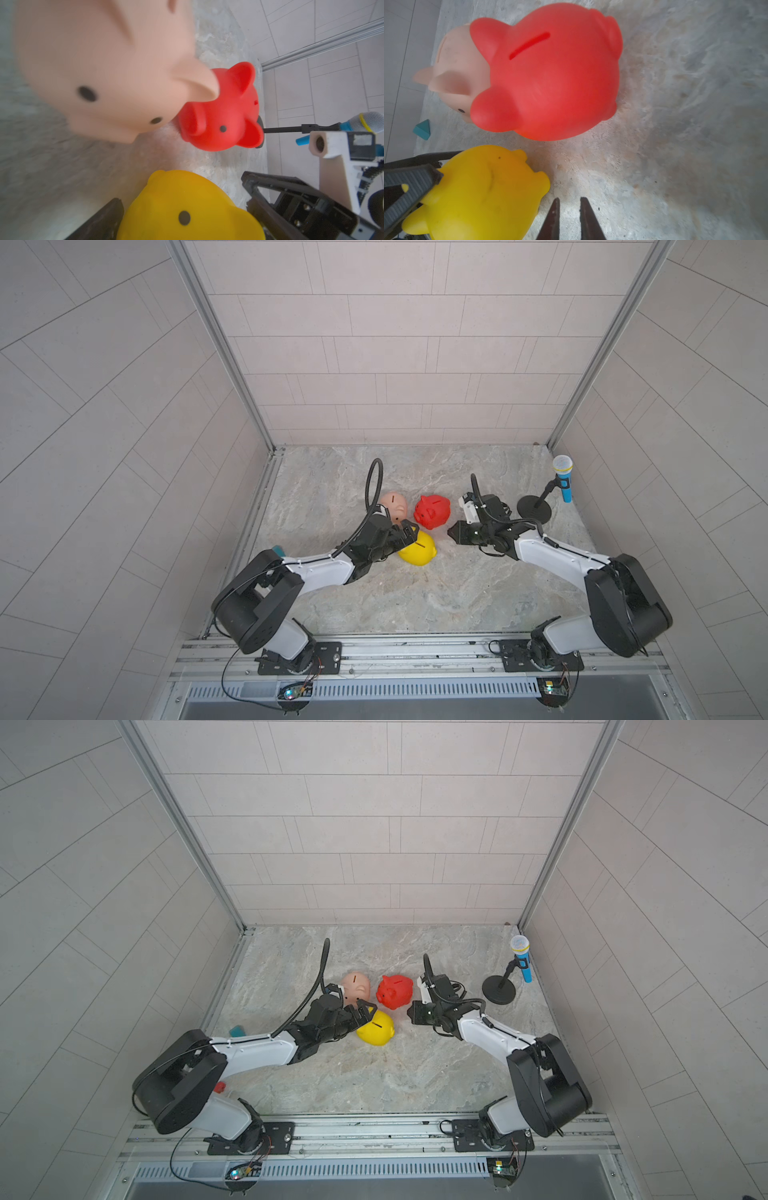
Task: Open piggy banks
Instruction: Move the piggy bank to the center of the board.
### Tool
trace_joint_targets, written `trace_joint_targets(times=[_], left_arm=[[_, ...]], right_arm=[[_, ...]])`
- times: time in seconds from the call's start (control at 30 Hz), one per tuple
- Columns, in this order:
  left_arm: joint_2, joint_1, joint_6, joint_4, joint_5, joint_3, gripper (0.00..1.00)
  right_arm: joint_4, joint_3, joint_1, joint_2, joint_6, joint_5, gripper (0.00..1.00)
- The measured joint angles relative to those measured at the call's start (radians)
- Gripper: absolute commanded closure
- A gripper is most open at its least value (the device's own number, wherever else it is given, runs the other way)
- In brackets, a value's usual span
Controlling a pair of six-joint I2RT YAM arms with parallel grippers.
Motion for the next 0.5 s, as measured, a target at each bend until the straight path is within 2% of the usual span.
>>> trace_joint_targets(times=[0.17, 0.5], left_arm=[[0.089, -0.001, 0.019, 0.062, 0.058, 0.089, 0.00], [0.087, -0.001, 0.080, 0.033, 0.098, 0.101, 0.00]], right_arm=[[-0.015, -0.031, 0.000, -0.009, -0.005, 0.037, 0.83], [0.010, -0.014, 0.000, 0.043, -0.023, 0.036, 0.84]])
